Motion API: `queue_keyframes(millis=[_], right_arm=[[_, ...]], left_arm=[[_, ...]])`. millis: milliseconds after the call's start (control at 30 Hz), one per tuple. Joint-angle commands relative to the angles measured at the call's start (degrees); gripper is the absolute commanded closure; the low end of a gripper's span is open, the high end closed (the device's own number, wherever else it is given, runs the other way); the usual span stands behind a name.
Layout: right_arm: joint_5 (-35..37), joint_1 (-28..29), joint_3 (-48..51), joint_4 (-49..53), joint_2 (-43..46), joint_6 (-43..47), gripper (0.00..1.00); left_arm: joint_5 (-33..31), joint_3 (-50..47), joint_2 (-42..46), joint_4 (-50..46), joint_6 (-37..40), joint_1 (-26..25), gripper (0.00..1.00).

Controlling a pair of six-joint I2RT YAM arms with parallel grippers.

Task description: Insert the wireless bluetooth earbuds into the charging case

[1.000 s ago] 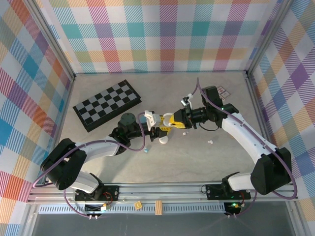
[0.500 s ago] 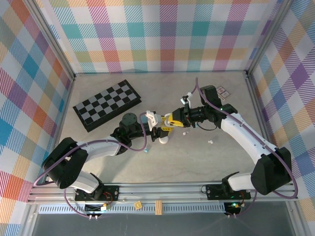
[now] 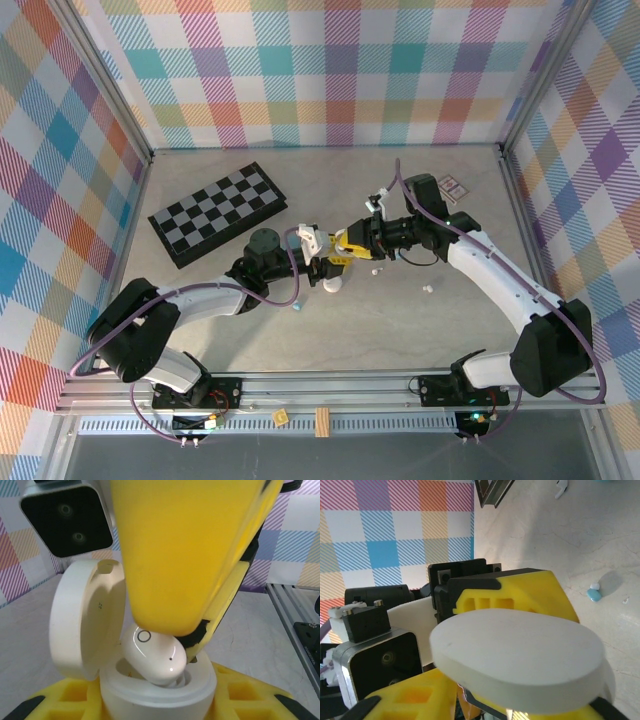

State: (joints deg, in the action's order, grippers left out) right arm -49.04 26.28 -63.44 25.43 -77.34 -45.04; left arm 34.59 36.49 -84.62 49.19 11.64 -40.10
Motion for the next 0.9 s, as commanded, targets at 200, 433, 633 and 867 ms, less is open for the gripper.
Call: queue_keyframes(millis=[200,433,633,867], right_arm=[[5.7,0.7,-4.8,10.4,0.9,5.3,0.57],[5.8,0.8,-6.4,12.0,2.8,7.3,0.53],[10.5,0.7,-5.5,13.4,9.7,13.5,0.48],[23.7,-4.4,1.0,17.7,20.8,16.9,0.47]], left_arm=[[-0.9,1.2,0.7,2.8,0.7,-0.8,0.67],[-1.9,0.3,0.8,4.4,0.6,-0.8,0.67],[-3.2,-1.0,1.1,6.0,1.8,-0.6,0.67],[-3.6,-2.5,2.7,6.1,2.3,0.5,0.67]])
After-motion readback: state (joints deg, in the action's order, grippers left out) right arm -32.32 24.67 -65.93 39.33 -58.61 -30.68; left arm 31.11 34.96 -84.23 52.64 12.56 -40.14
